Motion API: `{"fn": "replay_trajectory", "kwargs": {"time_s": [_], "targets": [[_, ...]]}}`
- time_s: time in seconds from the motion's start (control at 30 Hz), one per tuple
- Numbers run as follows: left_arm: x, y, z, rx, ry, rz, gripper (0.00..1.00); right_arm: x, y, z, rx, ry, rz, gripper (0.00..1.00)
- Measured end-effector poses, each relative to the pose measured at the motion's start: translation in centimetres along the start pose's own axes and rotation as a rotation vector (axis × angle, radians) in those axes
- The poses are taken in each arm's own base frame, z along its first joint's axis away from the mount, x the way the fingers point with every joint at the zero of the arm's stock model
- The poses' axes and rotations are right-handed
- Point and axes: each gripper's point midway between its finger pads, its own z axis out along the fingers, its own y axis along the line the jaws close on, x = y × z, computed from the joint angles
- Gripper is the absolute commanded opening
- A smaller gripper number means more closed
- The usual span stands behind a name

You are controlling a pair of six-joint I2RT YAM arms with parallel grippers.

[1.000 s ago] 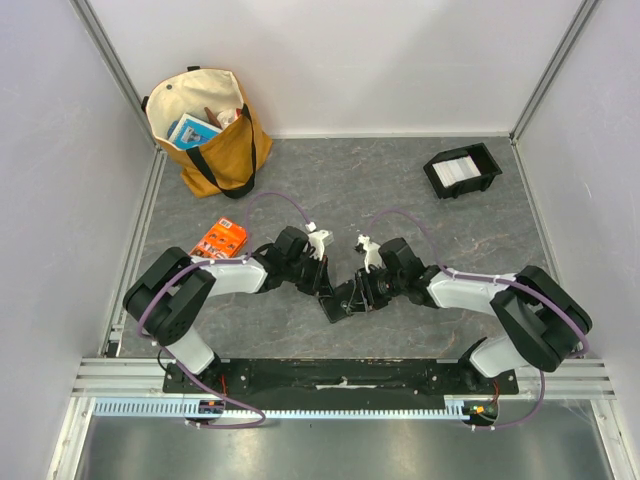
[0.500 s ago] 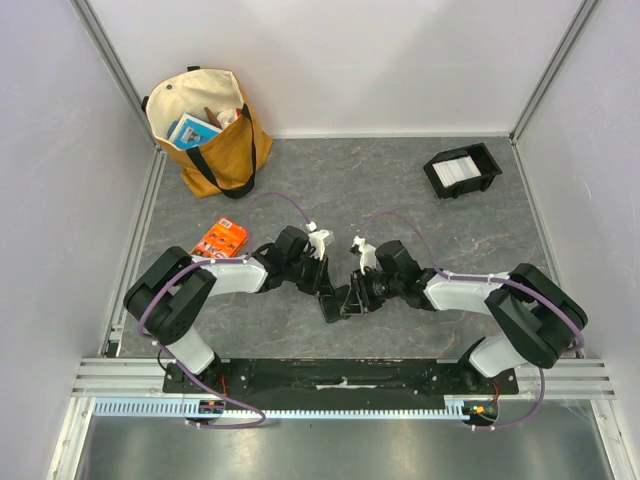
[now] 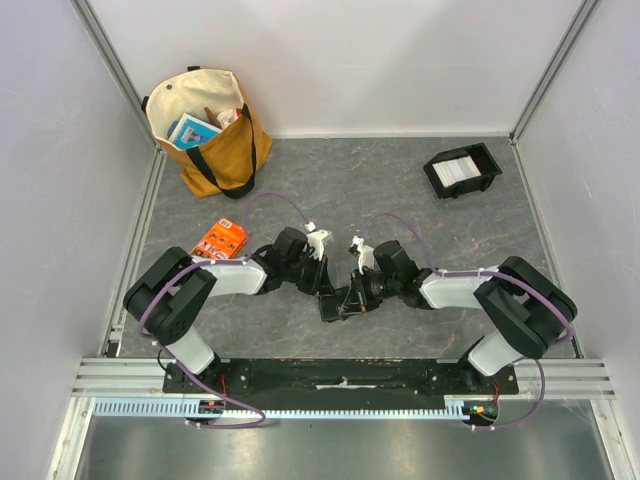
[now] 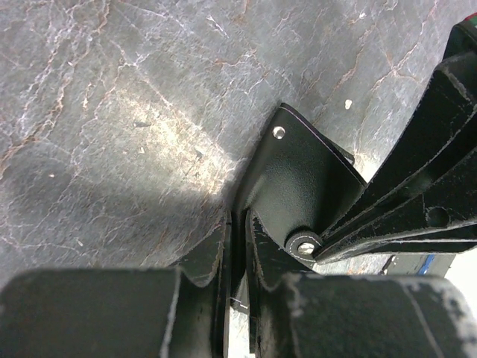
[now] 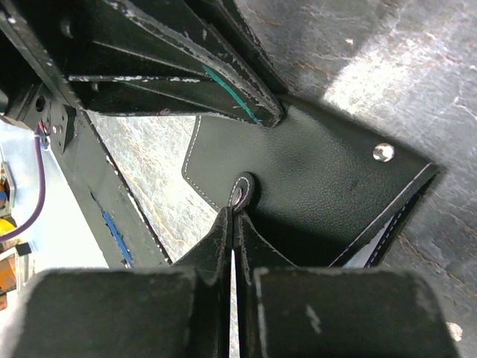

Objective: Put the credit cards into the card holder
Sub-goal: Open the card holder at the center of the board.

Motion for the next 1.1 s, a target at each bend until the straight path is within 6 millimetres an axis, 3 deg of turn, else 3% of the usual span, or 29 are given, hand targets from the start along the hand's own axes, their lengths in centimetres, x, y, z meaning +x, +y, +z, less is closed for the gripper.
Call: {"fn": "replay_trajectory", "kwargs": {"time_s": [0.5, 0.7, 0.93, 1.1], "targets": [[-0.2, 0.1, 0.4, -0.028, -0.022, -0.144, 0.02, 0.4, 0.9, -0.1, -0.015, -0.103, -0.247, 0.01], [-0.5, -0.1, 0.7, -0.032, -0.036, -0.178, 0.02, 2.0, 2.7, 0.1, -0.064, -0.092, -0.364, 0.02], [-0.6, 0.0, 0.7, -0.043, -0.042, -0.188, 0.02, 2.5, 2.3, 0.0, -0.014, -0.053, -0.367, 0.19], [-0.7, 0.2, 0.4, -0.071, -0.060, -0.184, 0.02, 2.8, 2.4, 0.0, 0.014, 0.012, -0.314, 0.39]]}}
